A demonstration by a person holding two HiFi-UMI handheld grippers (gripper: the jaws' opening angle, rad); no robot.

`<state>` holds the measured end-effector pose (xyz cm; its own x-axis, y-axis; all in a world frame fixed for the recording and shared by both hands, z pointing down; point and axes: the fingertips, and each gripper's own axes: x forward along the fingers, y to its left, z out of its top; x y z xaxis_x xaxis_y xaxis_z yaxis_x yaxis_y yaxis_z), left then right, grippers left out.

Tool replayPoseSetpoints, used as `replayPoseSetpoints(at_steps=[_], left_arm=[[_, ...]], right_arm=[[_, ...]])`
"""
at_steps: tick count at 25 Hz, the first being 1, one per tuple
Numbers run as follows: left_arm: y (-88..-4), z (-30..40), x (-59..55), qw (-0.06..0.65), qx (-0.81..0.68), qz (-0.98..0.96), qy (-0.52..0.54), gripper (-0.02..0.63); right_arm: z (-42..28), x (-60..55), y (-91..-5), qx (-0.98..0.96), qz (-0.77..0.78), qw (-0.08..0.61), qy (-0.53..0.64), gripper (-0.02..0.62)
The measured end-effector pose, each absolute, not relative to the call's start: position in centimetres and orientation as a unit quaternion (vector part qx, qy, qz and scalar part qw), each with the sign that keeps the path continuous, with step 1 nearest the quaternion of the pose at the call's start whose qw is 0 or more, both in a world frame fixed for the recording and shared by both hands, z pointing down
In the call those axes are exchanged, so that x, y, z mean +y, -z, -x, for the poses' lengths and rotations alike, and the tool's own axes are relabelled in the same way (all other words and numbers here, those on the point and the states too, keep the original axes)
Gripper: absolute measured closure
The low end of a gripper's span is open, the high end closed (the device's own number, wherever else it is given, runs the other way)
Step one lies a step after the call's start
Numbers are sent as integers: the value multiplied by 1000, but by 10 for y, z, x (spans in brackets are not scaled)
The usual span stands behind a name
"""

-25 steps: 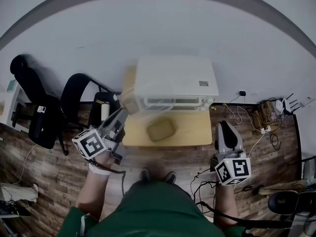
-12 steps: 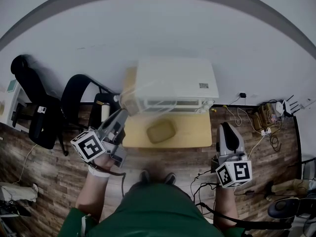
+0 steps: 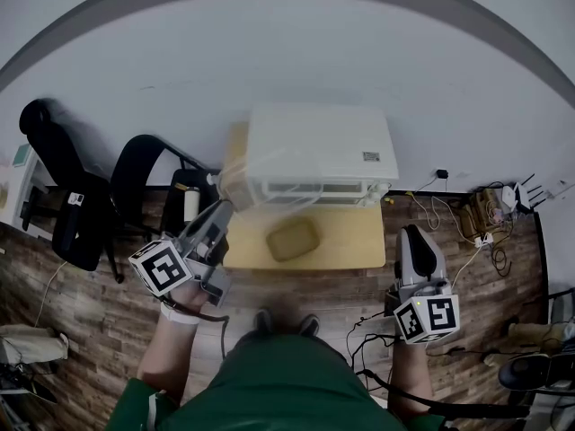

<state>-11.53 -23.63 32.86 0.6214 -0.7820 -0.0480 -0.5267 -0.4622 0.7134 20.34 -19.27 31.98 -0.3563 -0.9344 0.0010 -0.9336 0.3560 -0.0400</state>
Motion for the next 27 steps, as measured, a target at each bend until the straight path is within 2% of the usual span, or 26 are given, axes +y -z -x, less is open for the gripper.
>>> replayPoseSetpoints(at_steps=[27], left_arm=[[-334, 102, -230, 352, -390, -831, 181, 563]], right_arm=[[-215, -187, -322, 821, 570, 12, 22, 546]])
